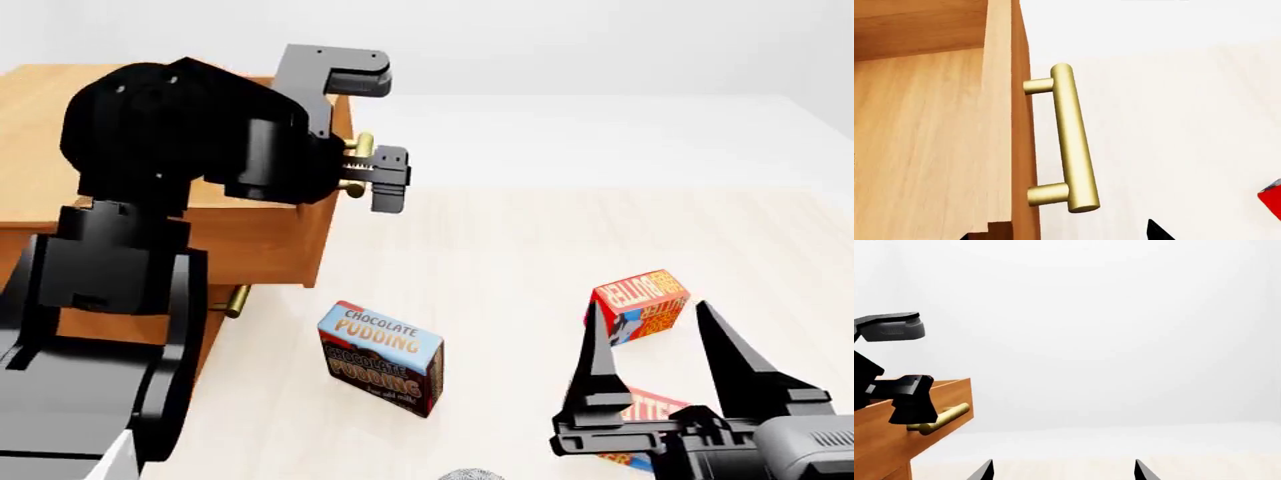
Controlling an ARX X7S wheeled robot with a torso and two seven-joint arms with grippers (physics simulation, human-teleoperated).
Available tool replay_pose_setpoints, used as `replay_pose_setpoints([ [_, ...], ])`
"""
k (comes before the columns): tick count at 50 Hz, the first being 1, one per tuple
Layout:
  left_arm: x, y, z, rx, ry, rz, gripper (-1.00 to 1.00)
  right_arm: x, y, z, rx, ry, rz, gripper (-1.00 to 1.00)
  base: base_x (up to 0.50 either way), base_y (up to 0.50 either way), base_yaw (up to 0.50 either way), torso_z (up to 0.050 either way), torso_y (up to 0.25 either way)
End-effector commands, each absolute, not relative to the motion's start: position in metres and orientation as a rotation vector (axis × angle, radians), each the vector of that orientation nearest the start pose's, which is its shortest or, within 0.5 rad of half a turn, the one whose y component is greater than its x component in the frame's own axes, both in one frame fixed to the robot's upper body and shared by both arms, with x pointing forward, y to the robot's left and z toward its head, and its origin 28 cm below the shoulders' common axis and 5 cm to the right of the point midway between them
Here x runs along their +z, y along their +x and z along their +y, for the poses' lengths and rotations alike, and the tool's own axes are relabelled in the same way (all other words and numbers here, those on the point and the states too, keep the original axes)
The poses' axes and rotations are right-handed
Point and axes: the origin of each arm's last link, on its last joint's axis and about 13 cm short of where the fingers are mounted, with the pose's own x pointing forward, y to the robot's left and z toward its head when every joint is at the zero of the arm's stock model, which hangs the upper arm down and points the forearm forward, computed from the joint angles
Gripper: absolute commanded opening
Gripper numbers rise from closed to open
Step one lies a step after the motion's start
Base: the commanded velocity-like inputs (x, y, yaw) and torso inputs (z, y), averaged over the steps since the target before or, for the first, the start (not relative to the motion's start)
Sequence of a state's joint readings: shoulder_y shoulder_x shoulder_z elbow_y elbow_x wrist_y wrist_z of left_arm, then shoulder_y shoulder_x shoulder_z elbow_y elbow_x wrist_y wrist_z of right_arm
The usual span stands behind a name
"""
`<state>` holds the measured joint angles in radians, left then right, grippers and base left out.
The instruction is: Put the bowl in the top drawer of the cabinet.
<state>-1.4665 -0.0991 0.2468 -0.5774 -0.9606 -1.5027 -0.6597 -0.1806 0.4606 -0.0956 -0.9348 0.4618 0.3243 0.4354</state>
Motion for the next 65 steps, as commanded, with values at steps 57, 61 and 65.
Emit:
replay_pose_setpoints([
  [57, 0.365, 0.282, 0.126, -0.056, 0.244, -0.001, 1.00, 0.150, 0.131, -0.119, 0.038, 0.091, -0.306, 1.00, 0.00, 0.00, 0.00, 0.000, 0.002],
  [61, 0.361, 0.260, 0.133, -0.113, 0.252, 0.007, 1.00, 0.151, 0.131, -0.120, 0.036, 0.090, -0.306, 1.00, 0.00, 0.00, 0.00, 0.000, 0.000],
  [65, 0.357, 0.233, 0.143, -0.185, 0.253, 0.026, 1.00, 0.152, 0.131, -0.121, 0.034, 0.089, -0.309, 1.00, 0.00, 0.00, 0.00, 0.000, 0.000],
])
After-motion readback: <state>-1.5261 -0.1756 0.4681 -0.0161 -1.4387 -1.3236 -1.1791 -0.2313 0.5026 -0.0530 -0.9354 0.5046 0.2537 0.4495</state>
